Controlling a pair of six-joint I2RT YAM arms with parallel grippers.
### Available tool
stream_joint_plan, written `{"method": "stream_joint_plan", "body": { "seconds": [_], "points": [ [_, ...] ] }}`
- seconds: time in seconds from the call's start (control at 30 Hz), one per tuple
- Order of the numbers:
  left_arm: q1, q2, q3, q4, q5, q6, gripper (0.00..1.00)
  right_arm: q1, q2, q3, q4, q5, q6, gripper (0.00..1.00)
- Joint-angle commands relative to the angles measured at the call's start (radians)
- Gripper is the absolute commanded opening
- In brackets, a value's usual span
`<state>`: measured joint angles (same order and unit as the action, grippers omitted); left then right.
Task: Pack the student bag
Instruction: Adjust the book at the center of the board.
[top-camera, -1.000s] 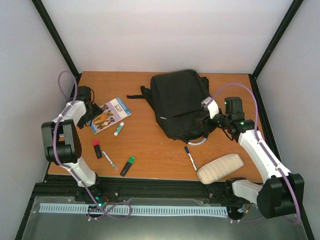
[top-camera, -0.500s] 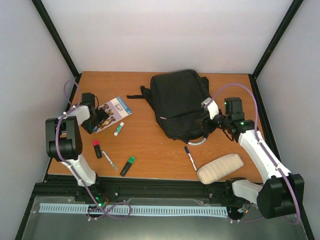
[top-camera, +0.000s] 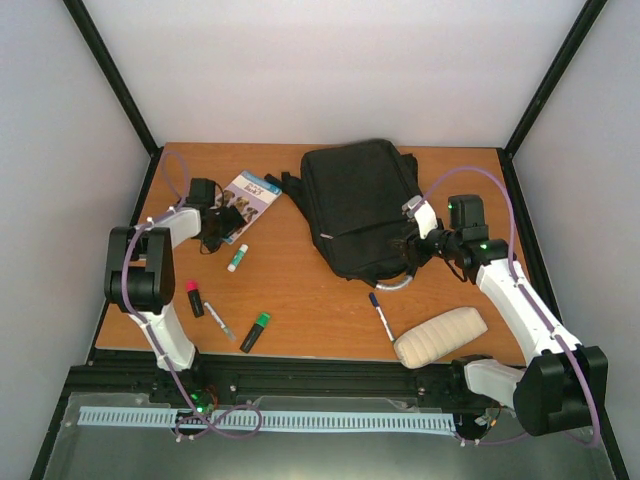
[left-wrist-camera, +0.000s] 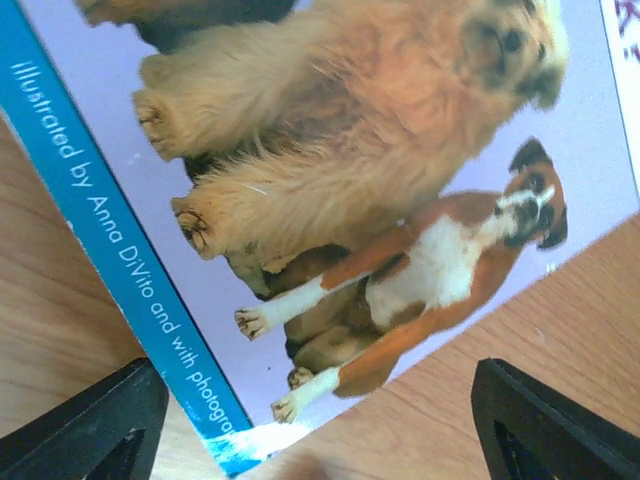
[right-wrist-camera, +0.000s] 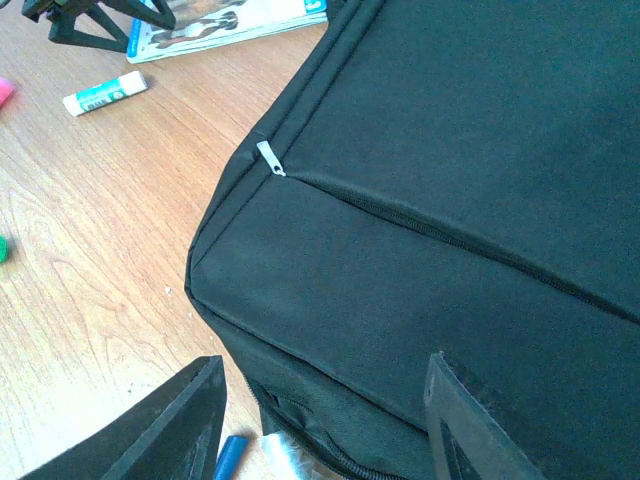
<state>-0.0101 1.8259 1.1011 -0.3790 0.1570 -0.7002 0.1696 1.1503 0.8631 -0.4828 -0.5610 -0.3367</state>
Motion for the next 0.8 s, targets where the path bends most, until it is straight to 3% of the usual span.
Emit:
{"method": "stream_joint_plan", "body": {
  "seconds": [0.0,0.17,0.23,0.4,0.53,0.77],
  "points": [
    [-0.053,0.064,-0.018,-0.061,0.114,0.024,0.84,-0.005,0.013,0.028,-0.003,-0.010,-0.014,0.55],
    [-0.069,0.000,-0.012,-0.163,0.193,0.100,0.67,-0.005,0.012,0.029,-0.008,-0.011,-0.016,0.55],
    [-0.069,-0.108,-0.032,-0.173,0.183,0.138,0.67,-0.005,0.007,0.027,-0.006,-0.009,-0.015,0.56],
    [-0.069,-0.225,0.066,-0.257,-0.045,0.200,0.87,-0.005,0.024,0.028,-0.006,-0.032,-0.011,0.56],
    [-0.068,-0.085,0.266,-0.324,-0.166,0.224,0.90,-0.005,0.047,0.035,-0.016,-0.044,-0.014,0.56],
    [-0.058,0.228,0.616,-0.379,-0.178,0.299,0.94,-0.005,0.012,0.020,-0.027,-0.095,-0.021,0.56]
  ]
}}
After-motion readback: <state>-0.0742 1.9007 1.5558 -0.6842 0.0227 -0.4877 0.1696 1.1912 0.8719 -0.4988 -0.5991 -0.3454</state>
